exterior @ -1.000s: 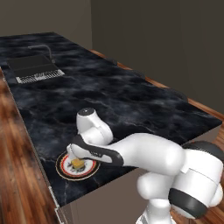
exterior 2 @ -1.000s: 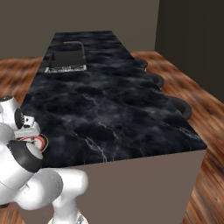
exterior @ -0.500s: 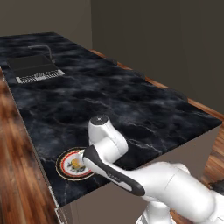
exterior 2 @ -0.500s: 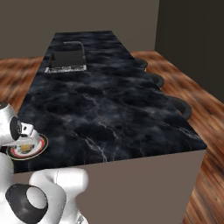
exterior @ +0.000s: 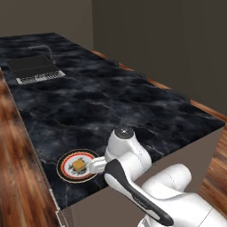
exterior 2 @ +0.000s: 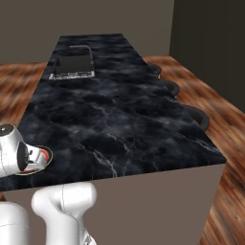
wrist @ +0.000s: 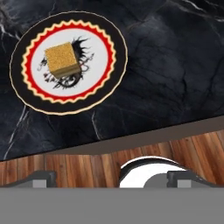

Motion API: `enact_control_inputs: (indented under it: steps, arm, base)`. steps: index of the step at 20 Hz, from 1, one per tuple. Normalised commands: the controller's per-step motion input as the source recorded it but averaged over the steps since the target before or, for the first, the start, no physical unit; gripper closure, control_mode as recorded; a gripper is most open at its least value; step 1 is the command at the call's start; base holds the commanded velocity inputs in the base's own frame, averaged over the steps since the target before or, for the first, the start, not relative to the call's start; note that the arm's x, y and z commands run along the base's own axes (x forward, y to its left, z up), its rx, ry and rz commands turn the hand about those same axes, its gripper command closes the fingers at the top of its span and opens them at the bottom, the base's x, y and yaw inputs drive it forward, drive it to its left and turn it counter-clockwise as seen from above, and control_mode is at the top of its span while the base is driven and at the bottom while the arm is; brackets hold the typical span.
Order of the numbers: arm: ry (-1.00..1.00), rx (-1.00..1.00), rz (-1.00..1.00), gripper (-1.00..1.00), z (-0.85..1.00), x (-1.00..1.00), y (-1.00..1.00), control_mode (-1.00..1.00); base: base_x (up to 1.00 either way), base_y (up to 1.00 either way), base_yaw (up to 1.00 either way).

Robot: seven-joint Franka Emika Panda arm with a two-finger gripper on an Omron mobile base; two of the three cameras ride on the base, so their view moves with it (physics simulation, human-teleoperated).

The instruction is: Take the baked cake out of the oven and place it on the plate for cooling. Then close the oven door.

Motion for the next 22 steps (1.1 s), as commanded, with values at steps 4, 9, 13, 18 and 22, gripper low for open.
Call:
enact_control_inputs:
  steps: [4, 9, 13, 18, 22]
  arm:
    - [0.0, 0.0, 0.0, -1.0, 0.0, 0.0, 0.0, -1.0]
    - [0.0, 0.0, 0.0, -1.0, 0.0, 0.0, 0.0, -1.0]
    - [0.0, 0.0, 0.0, -1.0, 0.0, 0.0, 0.0, -1.0]
    - [0.0, 0.0, 0.0, -1.0, 0.0, 0.0, 0.0, -1.0]
    - [0.0, 0.0, 0.0, -1.0, 0.0, 0.0, 0.0, -1.0]
  base:
    - [0.0, 0.0, 0.0]
    - [0.0, 0.0, 0.0]
    - [0.0, 0.0, 0.0]
    - [0.0, 0.0, 0.0]
    - [0.0, 0.0, 0.0]
